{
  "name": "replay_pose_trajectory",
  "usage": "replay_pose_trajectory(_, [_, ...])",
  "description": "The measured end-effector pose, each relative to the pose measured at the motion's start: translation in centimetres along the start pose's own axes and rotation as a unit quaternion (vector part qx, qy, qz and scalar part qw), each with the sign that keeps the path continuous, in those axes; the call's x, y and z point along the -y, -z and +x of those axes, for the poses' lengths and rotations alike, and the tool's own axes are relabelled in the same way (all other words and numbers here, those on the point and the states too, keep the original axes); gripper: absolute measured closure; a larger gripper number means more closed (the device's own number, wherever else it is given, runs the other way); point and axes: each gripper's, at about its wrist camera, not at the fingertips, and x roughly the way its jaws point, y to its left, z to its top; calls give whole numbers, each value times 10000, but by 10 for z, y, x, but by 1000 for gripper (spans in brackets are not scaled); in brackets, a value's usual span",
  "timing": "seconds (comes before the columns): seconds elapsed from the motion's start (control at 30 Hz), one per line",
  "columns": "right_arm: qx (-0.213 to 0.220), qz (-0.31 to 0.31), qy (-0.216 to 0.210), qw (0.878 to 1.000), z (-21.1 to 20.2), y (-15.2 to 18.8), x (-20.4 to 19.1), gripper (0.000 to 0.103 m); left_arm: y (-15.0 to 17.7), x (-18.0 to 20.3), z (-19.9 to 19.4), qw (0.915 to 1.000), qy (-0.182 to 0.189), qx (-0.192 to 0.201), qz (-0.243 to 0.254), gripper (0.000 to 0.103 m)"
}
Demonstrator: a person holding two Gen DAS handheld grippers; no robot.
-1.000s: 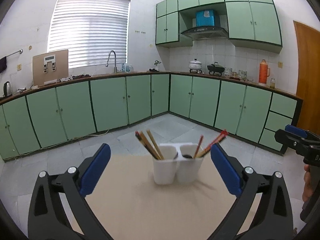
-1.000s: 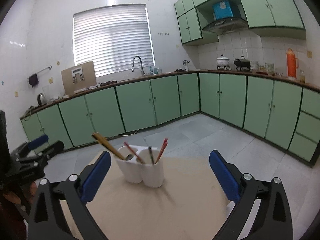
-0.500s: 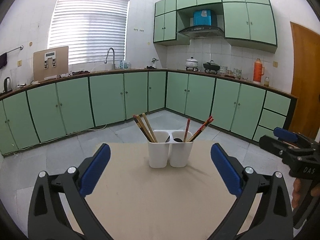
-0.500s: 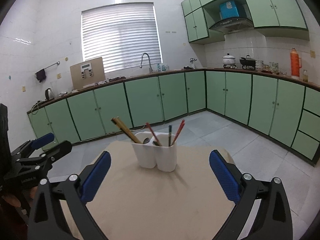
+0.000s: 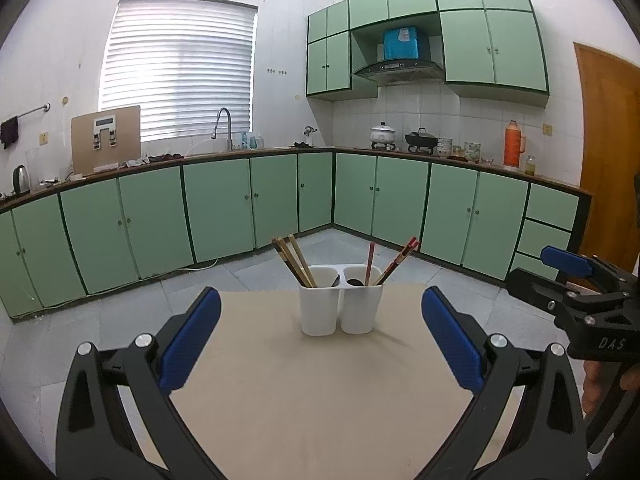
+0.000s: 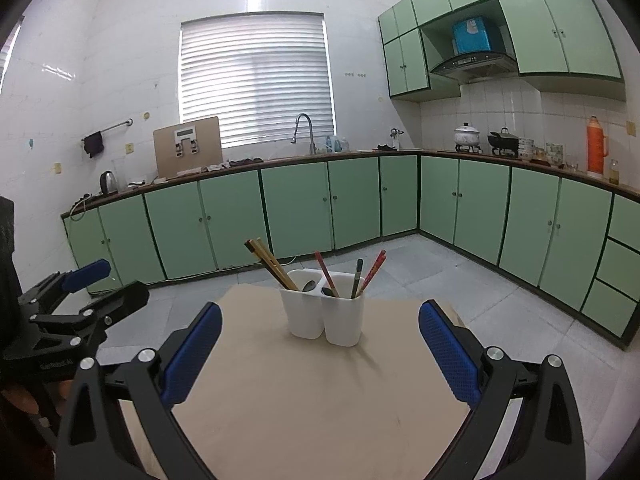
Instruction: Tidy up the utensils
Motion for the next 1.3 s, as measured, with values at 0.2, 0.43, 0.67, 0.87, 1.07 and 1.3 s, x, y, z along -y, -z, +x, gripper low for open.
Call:
replay_pose_trajectory(0.2, [-9,-28,-70,10000,-3,4,-8,6,1,3,-7,10000,-12,35,22,6])
replay_pose_trajectory(0.43, [-3,-18,-101,9999,-4,5,-9,6,3,2,-9,10000,15,2,-45,6])
replay_pose_trajectory(0.67, [8,-22,-120,9999,-4,6,-9,6,3,0,-9,10000,23,-10,-81,6])
replay_pose_trajectory(0.87, [3,-16,-110,9999,-4,5,-10,6,3,-1,-8,9999,17,-13,-107,6])
replay_pose_trajectory(1.07, [-20,-35,-117,9999,-3,5,-10,6,3,-1,-8,9999,19,-14,-106,6])
replay_pose_trajectory(1.3, [-22,-37,-119,9999,-3,5,-11,6,4,-1,-8,9999,19,-13,-127,6])
